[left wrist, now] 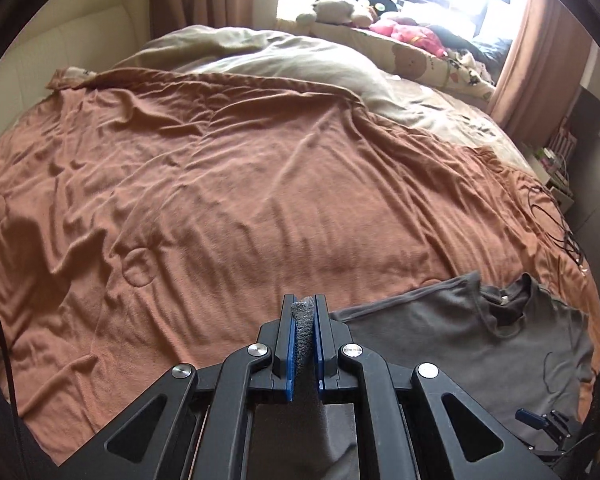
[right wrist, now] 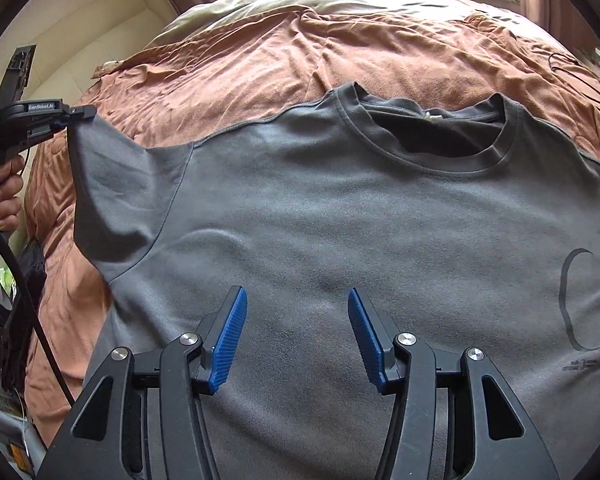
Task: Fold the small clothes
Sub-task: 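Grasp the T-shirt sleeve edge with the left gripper and lift it, then fold the held sleeve side inward over the shirt body with the left gripper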
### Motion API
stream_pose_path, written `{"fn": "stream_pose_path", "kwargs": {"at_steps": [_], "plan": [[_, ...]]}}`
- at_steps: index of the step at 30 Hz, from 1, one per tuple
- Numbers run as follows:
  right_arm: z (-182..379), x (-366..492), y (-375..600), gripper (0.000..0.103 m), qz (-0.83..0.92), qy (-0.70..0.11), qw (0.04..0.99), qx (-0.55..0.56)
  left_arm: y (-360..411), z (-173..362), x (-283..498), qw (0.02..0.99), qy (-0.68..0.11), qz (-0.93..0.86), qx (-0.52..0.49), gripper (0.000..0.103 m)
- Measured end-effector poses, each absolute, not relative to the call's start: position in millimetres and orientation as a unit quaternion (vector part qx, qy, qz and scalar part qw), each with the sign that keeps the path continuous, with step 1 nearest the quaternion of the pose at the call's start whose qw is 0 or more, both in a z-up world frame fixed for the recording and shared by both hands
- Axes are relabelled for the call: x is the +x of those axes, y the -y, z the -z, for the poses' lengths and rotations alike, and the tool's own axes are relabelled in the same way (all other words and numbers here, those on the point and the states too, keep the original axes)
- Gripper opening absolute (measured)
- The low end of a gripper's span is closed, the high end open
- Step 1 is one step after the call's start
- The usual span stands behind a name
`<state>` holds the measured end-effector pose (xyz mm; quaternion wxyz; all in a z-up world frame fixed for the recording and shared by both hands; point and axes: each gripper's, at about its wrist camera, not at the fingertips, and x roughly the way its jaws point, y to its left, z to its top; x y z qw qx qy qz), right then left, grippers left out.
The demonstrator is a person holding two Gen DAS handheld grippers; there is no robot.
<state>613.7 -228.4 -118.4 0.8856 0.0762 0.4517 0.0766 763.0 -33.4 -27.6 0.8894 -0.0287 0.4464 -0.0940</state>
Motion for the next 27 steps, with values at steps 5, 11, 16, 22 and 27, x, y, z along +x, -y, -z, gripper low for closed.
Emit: {"fn": "stream_pose_path", "kwargs": {"at_steps": [5,11,16,22,27], "plan": [[103,595,244,0.062,-0.074,-0.439,0.892,0.081,81,13,758,0.886,-0.448,0.122,-0.008,0.008],[90,575,270,0.066,-0.065,-0.426,0.897,0.095,130,19,755,0.874,-0.465,0.145,0.006,0.008],[87,561,291,0.069,-0.058,-0.424,0.897,0.108,170,32,754,0.861,-0.481,0.165,0.022,0.008],[87,549,308,0.069,-0.054,-0.424,0.895,0.127,215,54,754,0.836,-0.509,0.2,0.039,0.025],[86,545,311,0.07,-0.058,-0.425,0.895,0.121,211,49,742,0.852,-0.486,0.189,0.049,0.068]]}}
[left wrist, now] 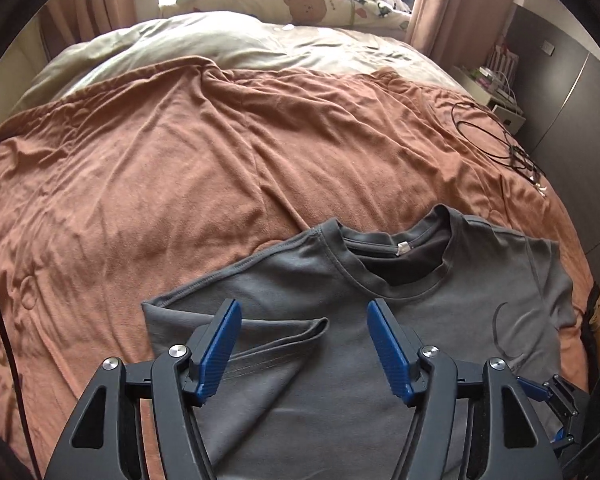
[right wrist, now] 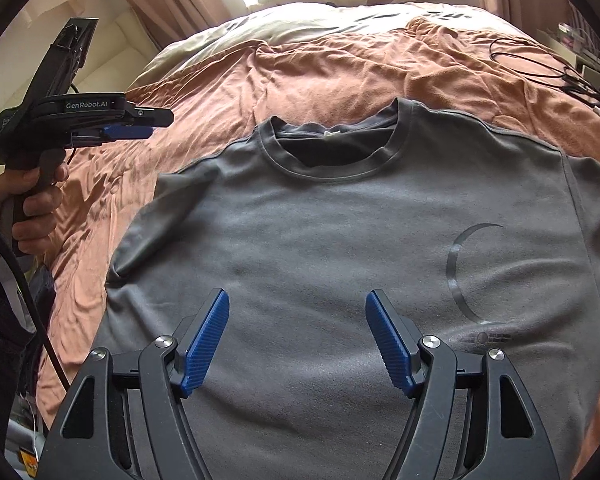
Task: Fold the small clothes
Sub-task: 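Fold the held sleeve side inward over the shirt body with the left gripper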
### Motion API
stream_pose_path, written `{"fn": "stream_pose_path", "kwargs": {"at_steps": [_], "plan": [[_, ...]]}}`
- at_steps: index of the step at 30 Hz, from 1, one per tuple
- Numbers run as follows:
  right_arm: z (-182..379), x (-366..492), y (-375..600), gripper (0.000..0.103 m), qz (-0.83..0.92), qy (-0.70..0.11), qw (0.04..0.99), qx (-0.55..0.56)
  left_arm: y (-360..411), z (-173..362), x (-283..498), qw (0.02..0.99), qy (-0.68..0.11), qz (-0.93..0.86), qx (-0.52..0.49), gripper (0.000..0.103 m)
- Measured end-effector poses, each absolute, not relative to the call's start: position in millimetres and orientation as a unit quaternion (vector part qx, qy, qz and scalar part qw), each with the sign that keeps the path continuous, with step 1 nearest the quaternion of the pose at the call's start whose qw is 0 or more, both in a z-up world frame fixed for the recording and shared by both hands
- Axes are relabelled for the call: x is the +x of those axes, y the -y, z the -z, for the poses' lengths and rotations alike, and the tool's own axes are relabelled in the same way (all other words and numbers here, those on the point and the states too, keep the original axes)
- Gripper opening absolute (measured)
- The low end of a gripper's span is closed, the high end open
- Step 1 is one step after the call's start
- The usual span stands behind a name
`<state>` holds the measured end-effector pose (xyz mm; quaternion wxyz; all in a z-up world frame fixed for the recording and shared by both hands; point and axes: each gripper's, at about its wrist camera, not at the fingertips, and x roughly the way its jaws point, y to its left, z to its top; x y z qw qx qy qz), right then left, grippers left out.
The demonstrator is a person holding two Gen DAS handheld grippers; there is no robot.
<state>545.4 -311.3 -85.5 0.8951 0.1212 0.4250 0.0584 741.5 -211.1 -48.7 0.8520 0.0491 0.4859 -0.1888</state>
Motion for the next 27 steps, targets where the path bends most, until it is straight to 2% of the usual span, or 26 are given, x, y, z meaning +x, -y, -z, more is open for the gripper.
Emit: {"fn": "stream_pose_path", "kwargs": {"at_steps": [3,8,16,23,25,27], "plan": [[83,544,310,0.073,-0.061,-0.422,0.896,0.125,193,51,741,0.856,-0.488,0.165,0.044,0.068],[81,545,306,0.074,-0.068,-0.418,0.897,0.126,157,64,738,0.859,-0.494,0.126,0.049,0.068],[85,553,298,0.074,-0.071,-0.418,0.897,0.122,118,108,739,0.847,-0.521,0.09,0.044,0.068],[95,563,293,0.074,-0.063,-0.423,0.896,0.119,94,145,743,0.834,-0.545,0.079,0.014,0.063],[98,565,293,0.074,-0.06,-0.423,0.896,0.123,91,155,743,0.832,-0.549,0.079,0.008,0.06],[101,566,291,0.073,-0.058,-0.422,0.896,0.124,89,162,743,0.829,-0.552,0.083,0.005,0.043]]}}
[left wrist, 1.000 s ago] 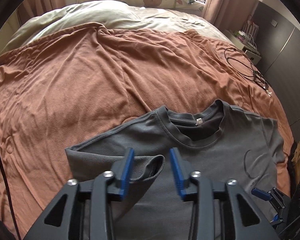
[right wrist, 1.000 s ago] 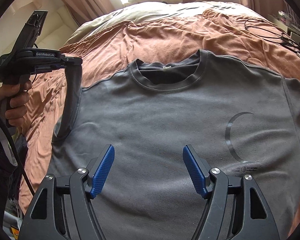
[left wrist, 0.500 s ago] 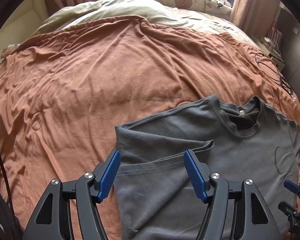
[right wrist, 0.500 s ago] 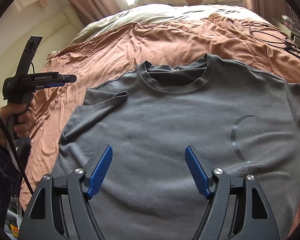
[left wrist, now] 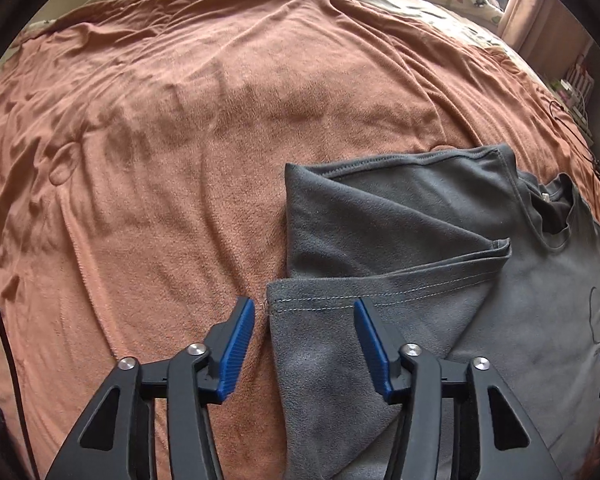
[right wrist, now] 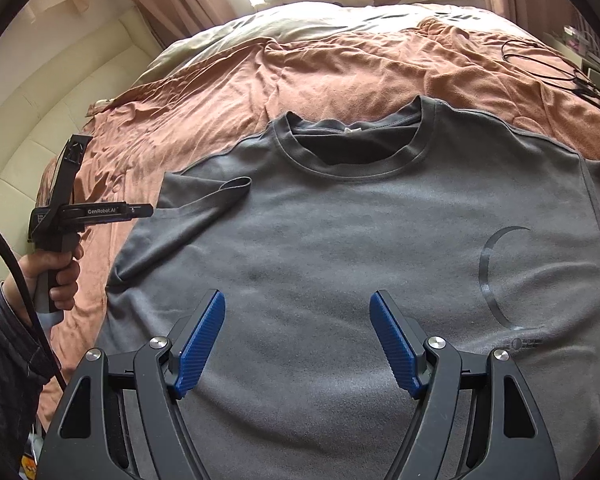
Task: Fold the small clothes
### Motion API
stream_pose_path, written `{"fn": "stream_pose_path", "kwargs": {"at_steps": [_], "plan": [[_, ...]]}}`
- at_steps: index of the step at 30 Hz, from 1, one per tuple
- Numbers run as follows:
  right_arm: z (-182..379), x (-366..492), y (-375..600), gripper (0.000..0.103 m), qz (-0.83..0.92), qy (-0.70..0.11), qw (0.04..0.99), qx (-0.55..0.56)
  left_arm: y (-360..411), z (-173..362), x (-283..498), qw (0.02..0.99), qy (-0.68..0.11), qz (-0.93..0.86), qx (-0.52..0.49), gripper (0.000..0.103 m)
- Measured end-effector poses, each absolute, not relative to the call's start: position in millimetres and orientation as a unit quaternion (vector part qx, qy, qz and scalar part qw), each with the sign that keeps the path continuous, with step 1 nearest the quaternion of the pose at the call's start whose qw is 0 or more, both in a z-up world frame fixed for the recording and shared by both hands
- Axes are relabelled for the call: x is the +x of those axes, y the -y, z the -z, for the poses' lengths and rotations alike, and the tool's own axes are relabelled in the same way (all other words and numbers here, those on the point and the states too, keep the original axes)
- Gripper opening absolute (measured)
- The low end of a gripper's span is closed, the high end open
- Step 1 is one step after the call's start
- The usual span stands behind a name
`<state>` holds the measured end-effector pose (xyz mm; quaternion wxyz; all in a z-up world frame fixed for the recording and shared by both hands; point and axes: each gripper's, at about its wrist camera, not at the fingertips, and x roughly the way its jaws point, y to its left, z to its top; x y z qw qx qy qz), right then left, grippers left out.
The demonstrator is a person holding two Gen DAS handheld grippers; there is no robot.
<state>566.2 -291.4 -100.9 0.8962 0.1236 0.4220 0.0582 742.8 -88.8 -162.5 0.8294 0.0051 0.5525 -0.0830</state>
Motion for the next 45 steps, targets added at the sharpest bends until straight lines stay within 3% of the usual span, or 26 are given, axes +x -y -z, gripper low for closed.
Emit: {"fn": "stream_pose_path", "kwargs": {"at_steps": [1,2,3,11,21,26,31,34,45], "plan": [[102,567,291,0.074,-0.059,-0.423,0.896,0.124,88,166,743,0.827,-0.556,0.085,0.003,0.037],[103,567,291,0.074,-0.06,-0.424,0.895,0.124,86,168,743,0.827,-0.557,0.084,0.0,0.02],[104,568,291,0.074,-0.061,-0.425,0.895,0.124,84,167,742,0.828,-0.554,0.083,-0.005,0.012],[104,565,293,0.074,-0.057,-0.426,0.893,0.135,87,126,719,0.849,-0.511,0.126,-0.034,0.007],[91,548,290,0.074,-0.057,-0.419,0.896,0.138,140,94,659,0.831,-0.506,0.228,-0.04,0.008],[87,538,286,0.074,-0.061,-0.423,0.893,0.141,141,93,637,0.827,-0.508,0.237,-0.043,0.027],[81,535,278,0.074,-0.074,-0.423,0.892,0.143,125,88,626,0.828,-0.504,0.24,-0.057,0.03],[82,537,272,0.074,-0.083,-0.425,0.888,0.153,114,88,619,0.84,-0.498,0.211,-0.047,0.039],[123,590,225,0.074,-0.137,-0.468,0.855,0.18,64,121,616,0.848,-0.514,0.099,-0.081,0.039]]}}
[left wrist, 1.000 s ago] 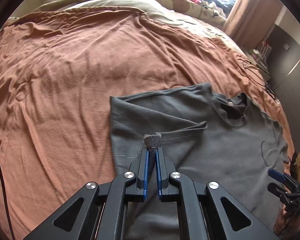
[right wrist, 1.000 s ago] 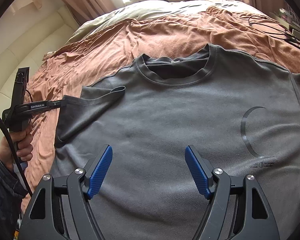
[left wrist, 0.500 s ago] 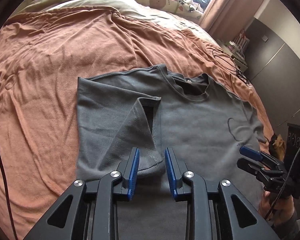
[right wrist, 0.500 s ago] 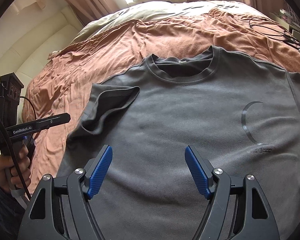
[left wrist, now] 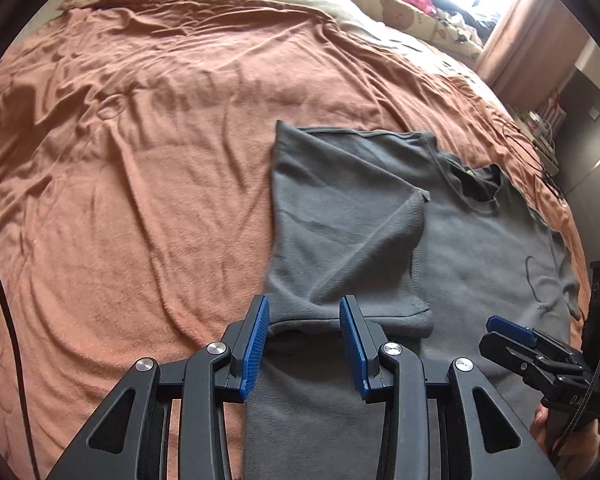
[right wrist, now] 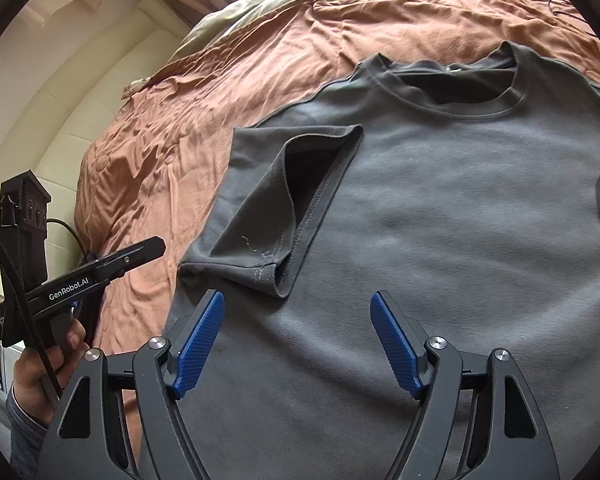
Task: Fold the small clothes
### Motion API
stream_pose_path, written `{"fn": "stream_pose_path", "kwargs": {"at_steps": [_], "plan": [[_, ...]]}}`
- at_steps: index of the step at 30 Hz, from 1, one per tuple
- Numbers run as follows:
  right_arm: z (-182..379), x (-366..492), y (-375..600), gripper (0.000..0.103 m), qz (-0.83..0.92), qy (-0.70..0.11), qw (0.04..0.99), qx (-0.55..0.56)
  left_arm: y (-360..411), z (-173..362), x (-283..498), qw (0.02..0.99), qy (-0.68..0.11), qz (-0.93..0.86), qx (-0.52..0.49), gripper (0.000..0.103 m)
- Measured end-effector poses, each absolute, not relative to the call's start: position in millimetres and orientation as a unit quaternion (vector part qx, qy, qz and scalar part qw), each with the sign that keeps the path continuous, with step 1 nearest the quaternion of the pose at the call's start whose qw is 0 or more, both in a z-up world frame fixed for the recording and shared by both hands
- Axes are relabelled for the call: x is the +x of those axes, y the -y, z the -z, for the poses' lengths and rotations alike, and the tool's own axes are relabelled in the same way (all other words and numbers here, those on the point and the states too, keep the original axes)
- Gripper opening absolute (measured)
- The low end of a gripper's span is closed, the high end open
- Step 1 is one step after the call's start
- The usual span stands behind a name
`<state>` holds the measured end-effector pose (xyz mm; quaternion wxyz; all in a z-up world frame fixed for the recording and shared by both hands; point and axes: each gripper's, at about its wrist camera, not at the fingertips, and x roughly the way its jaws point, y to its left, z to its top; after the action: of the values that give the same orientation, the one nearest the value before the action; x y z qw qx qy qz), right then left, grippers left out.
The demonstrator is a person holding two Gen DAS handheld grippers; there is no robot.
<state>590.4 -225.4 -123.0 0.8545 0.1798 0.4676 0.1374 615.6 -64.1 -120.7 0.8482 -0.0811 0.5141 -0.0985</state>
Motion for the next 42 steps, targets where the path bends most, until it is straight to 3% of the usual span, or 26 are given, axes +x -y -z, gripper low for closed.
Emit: {"fn": "stream_pose_path", "kwargs": {"at_steps": [14,15,17,19,22,25,32,36,38,39,40,42], "plan": [[147,645,168,0.078,-0.115,-0.478,0.86,0.137,7,140,606,0.852,-0.515,0.056,-0.082,0.039],[147,646,160,0.075,-0.114,-0.475,0.863,0.13,4,141,606,0.851,-0.515,0.054,-0.082,0.039],[148,650,154,0.059,-0.118,-0.478,0.862,0.122,-1,142,607,0.851,-0.515,0.052,-0.089,0.039],[151,654,149,0.034,-0.126,-0.488,0.856,0.118,-4,143,608,0.851,-0.514,0.05,-0.09,0.039],[150,655,147,0.007,-0.132,-0.494,0.852,0.113,-4,144,611,0.851,-0.514,0.054,-0.093,0.039],[146,650,153,0.001,-0.14,-0.492,0.85,0.127,0,147,617,0.85,-0.516,0.06,-0.093,0.039],[143,636,173,0.0,-0.144,-0.497,0.84,0.161,14,158,630,0.844,-0.524,0.069,-0.091,0.039],[136,631,185,0.005,-0.129,-0.491,0.844,0.172,21,162,637,0.842,-0.528,0.071,-0.089,0.039],[133,628,192,0.035,-0.125,-0.485,0.845,0.188,25,162,638,0.841,-0.529,0.073,-0.085,0.039],[133,626,196,0.07,-0.121,-0.48,0.846,0.197,27,162,639,0.841,-0.529,0.073,-0.082,0.041],[131,624,199,0.079,-0.115,-0.473,0.85,0.202,28,162,639,0.841,-0.53,0.074,-0.08,0.043],[134,622,200,0.079,-0.122,-0.471,0.847,0.215,30,163,640,0.842,-0.529,0.074,-0.079,0.047]]}}
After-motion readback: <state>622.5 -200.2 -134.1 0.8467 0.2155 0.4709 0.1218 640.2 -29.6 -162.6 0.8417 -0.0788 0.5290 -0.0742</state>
